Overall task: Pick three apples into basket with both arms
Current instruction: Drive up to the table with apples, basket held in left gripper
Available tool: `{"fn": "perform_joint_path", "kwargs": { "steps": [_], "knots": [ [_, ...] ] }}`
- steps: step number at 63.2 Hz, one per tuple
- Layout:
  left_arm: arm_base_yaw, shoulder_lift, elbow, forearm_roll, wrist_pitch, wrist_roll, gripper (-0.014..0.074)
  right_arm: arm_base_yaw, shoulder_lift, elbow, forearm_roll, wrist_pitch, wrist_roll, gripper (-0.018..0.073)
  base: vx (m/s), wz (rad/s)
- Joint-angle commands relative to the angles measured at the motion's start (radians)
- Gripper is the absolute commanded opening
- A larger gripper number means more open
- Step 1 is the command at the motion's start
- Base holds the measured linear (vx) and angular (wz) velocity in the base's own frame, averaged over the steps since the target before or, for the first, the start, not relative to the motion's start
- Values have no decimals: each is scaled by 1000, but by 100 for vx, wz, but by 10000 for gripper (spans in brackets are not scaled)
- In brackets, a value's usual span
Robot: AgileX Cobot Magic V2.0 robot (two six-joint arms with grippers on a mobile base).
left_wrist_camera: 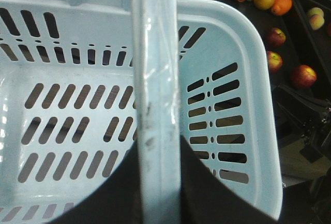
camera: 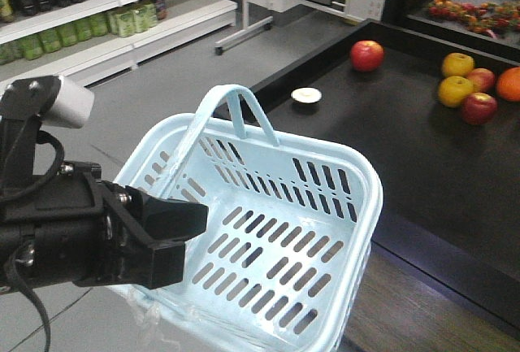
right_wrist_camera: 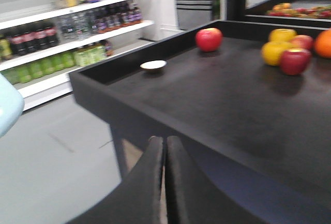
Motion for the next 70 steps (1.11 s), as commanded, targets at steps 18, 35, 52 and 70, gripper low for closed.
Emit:
{"fn": "perform_joint_path", "kwargs": {
  "steps": [18, 35, 52, 70],
  "knots": [
    [-6, -20, -35, -13, -98, -6, -7, -5, -11, 15, -6, -75, -8, -4, 13, -60],
    [-6, -20, -35, -13, -98, -6, -7, -5, -11, 15, -6, -75, -8, -4, 11, -50],
    [-6, -20, -35, -13, -98, -6, -7, -5, -11, 15, -6, -75, -8, -4, 10, -47],
    [-6, -20, -35, -13, -98, -6, -7, -5, -11, 15, -6, -75, -8, -4, 10, -39]
  ]
}}
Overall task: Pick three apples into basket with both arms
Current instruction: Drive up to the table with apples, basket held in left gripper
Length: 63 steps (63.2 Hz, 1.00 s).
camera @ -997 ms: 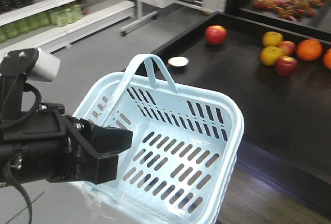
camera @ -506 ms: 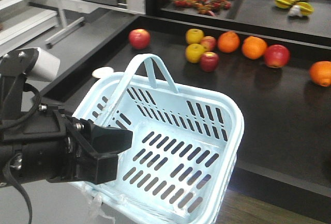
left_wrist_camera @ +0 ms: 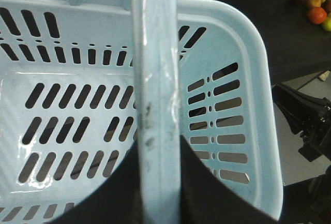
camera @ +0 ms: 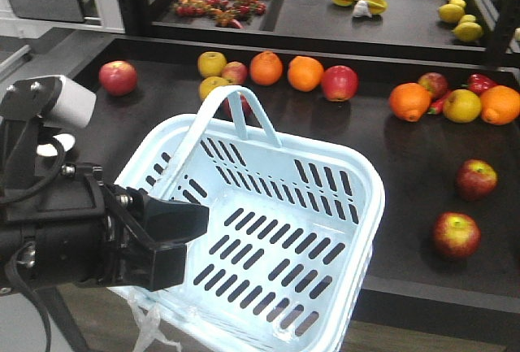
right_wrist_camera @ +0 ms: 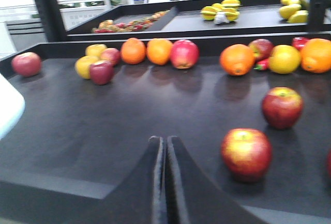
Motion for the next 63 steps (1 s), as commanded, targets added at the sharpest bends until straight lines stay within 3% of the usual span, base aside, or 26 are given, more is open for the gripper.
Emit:
{"fn": "perform_joint_path", "kwargs": {
  "steps": [1, 63],
  "knots": [
    [-6, -20, -35, -13, -98, -6, -7, -5, -11, 15, -6, -75, -8, -4, 9, -31],
    [-6, -20, -35, -13, -98, -6, -7, -5, -11, 15, -6, -75, -8, -4, 13, -19]
  ]
}}
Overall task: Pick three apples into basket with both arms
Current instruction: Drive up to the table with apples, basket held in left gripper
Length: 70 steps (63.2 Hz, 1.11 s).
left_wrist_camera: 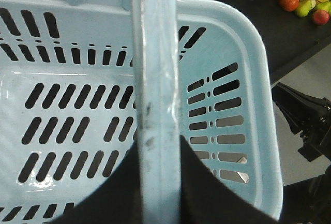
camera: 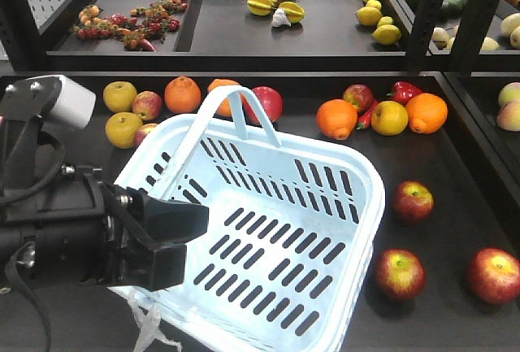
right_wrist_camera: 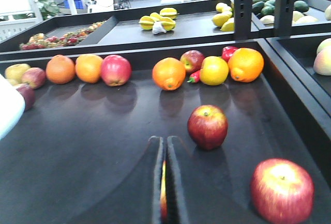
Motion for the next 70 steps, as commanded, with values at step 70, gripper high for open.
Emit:
{"fn": "perform_joint_path", "kwargs": {
  "steps": [70],
  "knots": [
    [-6, -20, -35, -12, -98, -6, -7, -5, -11, 15, -6, -75, -8, -4, 7, 1]
  ]
}}
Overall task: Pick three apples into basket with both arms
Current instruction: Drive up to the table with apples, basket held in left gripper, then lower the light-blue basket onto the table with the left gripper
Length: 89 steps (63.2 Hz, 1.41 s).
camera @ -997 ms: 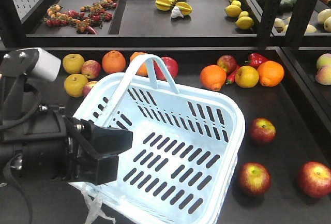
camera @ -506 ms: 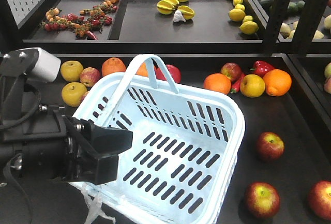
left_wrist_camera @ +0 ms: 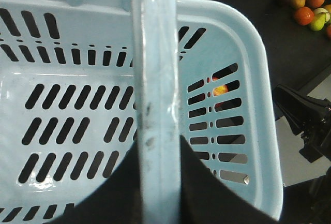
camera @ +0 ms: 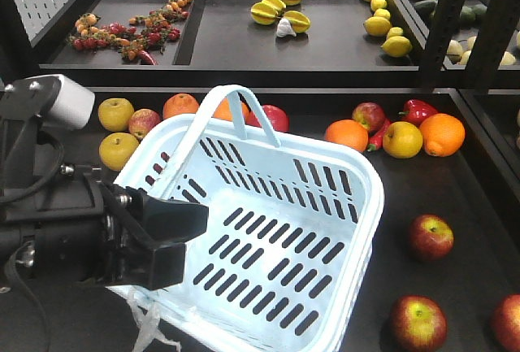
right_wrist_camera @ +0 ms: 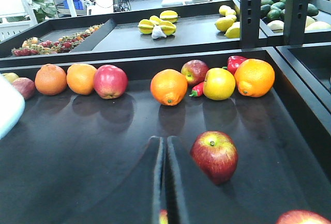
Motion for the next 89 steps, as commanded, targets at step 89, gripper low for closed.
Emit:
{"fn": "perform_joint_path", "kwargs": {
  "steps": [89],
  "knots": [
    [-6, -7, -35, -5, -104, 372, -7, -5, -11, 15, -6, -76, -8, -4, 0, 0]
  ]
}}
